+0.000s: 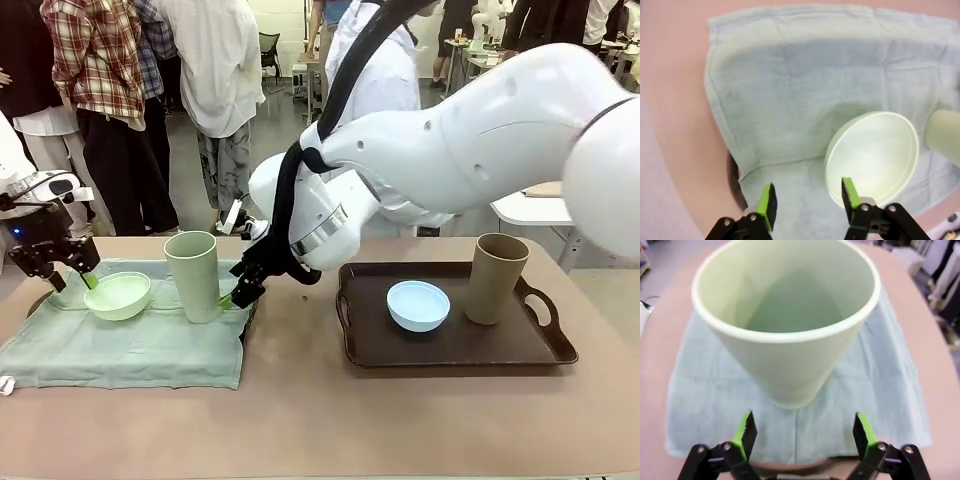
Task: Set up a tray with a mat and arrange the tableware.
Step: Place the Picnic Bowl and Reusable plastic cup back onto the Handle tray in front of the human's position.
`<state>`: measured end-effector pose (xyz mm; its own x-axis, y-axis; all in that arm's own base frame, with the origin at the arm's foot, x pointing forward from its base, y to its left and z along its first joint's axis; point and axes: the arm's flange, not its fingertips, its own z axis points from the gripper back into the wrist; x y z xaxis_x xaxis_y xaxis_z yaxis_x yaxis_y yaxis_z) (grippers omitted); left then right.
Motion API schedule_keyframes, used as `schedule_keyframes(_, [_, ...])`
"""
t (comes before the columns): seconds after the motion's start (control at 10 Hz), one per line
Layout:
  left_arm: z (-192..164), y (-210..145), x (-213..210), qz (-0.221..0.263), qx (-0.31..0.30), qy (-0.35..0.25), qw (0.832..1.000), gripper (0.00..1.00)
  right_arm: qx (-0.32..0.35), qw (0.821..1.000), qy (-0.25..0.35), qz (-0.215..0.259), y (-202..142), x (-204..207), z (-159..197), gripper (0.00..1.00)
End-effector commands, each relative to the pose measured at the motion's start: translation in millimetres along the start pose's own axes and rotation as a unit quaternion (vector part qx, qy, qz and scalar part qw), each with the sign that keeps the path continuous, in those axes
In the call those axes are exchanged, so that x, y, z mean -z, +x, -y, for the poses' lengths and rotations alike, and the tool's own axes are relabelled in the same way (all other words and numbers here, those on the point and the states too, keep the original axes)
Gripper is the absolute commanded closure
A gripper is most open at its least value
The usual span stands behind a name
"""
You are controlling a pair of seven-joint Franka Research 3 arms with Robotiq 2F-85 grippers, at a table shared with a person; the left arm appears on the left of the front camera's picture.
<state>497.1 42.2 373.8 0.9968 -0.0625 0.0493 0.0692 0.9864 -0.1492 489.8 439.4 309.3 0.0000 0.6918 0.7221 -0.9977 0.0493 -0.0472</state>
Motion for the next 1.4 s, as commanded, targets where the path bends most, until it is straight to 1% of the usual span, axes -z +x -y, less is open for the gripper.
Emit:
schedule_keyframes(0.0, [4.9, -23.2, -15.6, -0.003, 0.032, 0.012, 0.999, 0.28, 0.026, 0.998, -0.006, -0.051, 16.4, -35.7, -20.3, 0.00])
schedule_keyframes(0.1, [9.6, -30.1, -27.2, -0.003, 0.048, 0.016, 0.999, 0.28, 0.044, 0.996, -0.009, -0.073, 24.2, -52.9, -25.3, 0.00])
schedule_keyframes(0.2, [16.3, -37.3, -40.7, -0.002, 0.063, 0.022, 0.998, 0.28, 0.088, 0.991, -0.010, -0.105, 30.8, -69.6, -27.9, 0.00])
schedule_keyframes(0.3, [25.2, -46.3, -52.5, 0.001, 0.083, 0.031, 0.996, 0.28, 0.135, 0.982, -0.016, -0.128, 38.0, -88.2, -30.8, 0.00])
schedule_keyframes(0.4, [34.5, -53.5, -64.7, 0.005, 0.095, 0.039, 0.995, 0.28, 0.181, 0.970, -0.038, -0.157, 44.9, -105.3, -33.2, 0.00])
schedule_keyframes(0.6, [60.3, -64.9, -90.0, 0.001, 0.111, 0.036, 0.993, 0.28, 0.263, 0.932, -0.096, -0.229, 54.4, -134.6, -40.2, 0.00])
schedule_keyframes(0.8, [84.9, -69.3, -112.0, 0.001, 0.107, 0.034, 0.994, 0.28, 0.323, 0.896, -0.150, -0.266, 72.9, -158.2, -48.6, 0.00])
schedule_keyframes(0.9, [96.5, -67.8, -118.7, 0.006, 0.097, 0.038, 0.995, 0.28, 0.353, 0.872, -0.166, -0.294, 82.6, -167.5, -53.1, 0.00])
schedule_keyframes(1.0, [106.5, -65.4, -126.4, 0.013, 0.083, 0.035, 0.996, 0.28, 0.378, 0.847, -0.194, -0.318, 94.0, -174.2, -56.0, 0.00])
schedule_keyframes(1.2, [124.3, -55.9, -138.0, 0.052, 0.052, 0.037, 0.997, 0.28, 0.414, 0.810, -0.234, -0.344, 113.9, -183.3, -60.9, 0.00])
schedule_keyframes(1.3, [133.0, -50.2, -140.7, 0.076, 0.026, 0.043, 0.996, 0.28, 0.442, 0.798, -0.232, -0.337, 115.1, -183.9, -60.8, 0.00])
